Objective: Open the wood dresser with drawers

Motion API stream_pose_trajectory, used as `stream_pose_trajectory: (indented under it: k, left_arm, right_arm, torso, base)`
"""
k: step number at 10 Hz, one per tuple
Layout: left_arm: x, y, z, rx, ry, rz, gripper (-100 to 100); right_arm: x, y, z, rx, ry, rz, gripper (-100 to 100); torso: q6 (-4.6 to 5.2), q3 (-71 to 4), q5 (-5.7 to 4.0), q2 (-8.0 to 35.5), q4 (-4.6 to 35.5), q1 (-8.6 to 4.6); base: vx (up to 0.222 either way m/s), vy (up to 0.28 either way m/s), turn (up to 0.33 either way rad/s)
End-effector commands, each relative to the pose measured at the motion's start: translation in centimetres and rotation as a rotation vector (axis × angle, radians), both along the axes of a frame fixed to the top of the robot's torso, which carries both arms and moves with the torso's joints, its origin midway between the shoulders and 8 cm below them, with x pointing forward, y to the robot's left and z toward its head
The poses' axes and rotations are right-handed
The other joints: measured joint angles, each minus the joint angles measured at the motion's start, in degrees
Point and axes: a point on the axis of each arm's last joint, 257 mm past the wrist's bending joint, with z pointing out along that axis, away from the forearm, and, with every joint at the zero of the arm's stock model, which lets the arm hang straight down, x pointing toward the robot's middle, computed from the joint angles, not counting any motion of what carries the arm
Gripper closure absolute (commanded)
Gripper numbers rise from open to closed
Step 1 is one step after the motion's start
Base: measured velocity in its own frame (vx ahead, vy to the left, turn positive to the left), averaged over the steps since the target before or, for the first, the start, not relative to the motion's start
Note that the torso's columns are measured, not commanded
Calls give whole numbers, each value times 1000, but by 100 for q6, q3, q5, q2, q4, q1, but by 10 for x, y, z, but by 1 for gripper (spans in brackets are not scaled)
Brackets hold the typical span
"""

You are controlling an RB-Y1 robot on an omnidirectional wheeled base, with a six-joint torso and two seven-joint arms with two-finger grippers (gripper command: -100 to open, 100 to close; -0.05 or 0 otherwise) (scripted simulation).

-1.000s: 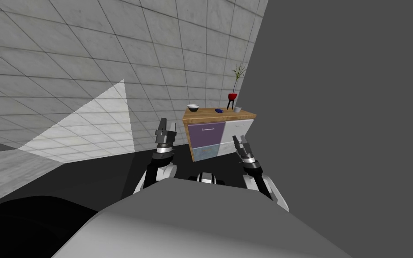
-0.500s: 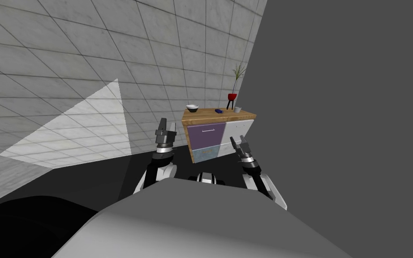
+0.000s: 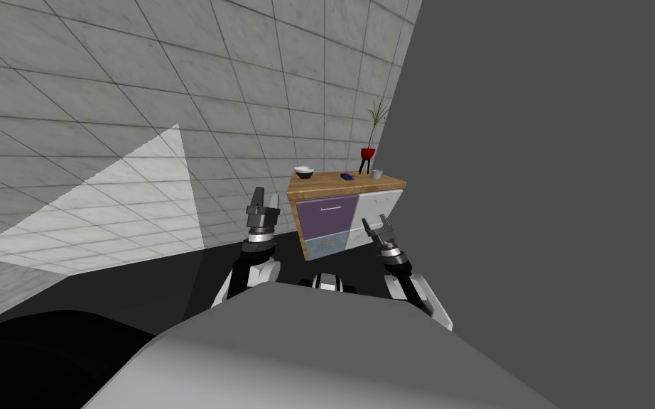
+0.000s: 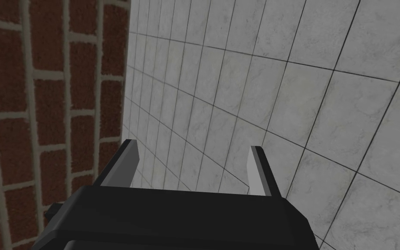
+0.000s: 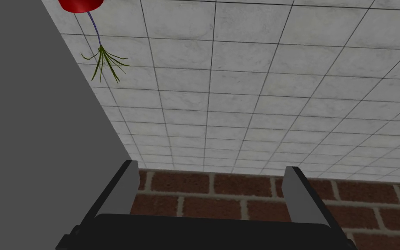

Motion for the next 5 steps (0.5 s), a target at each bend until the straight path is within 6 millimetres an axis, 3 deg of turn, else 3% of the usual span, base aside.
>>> stream_pose_trajectory:
  k: [1,5]
  left_arm:
    - [0,0,0,0,0,0,0]
    - [0,0,0,0,0,0,0]
  right_arm:
    - [2,2,-4,-62,-17,-29,-100]
    - [10,7,-19,-226,-46,-88,-100]
  torso:
    - [-1,-1,0,0,-1,-2]
    - [-1,4,-3,9,2,-13]
  base:
    - [23,24,3]
    - [37,40,-38]
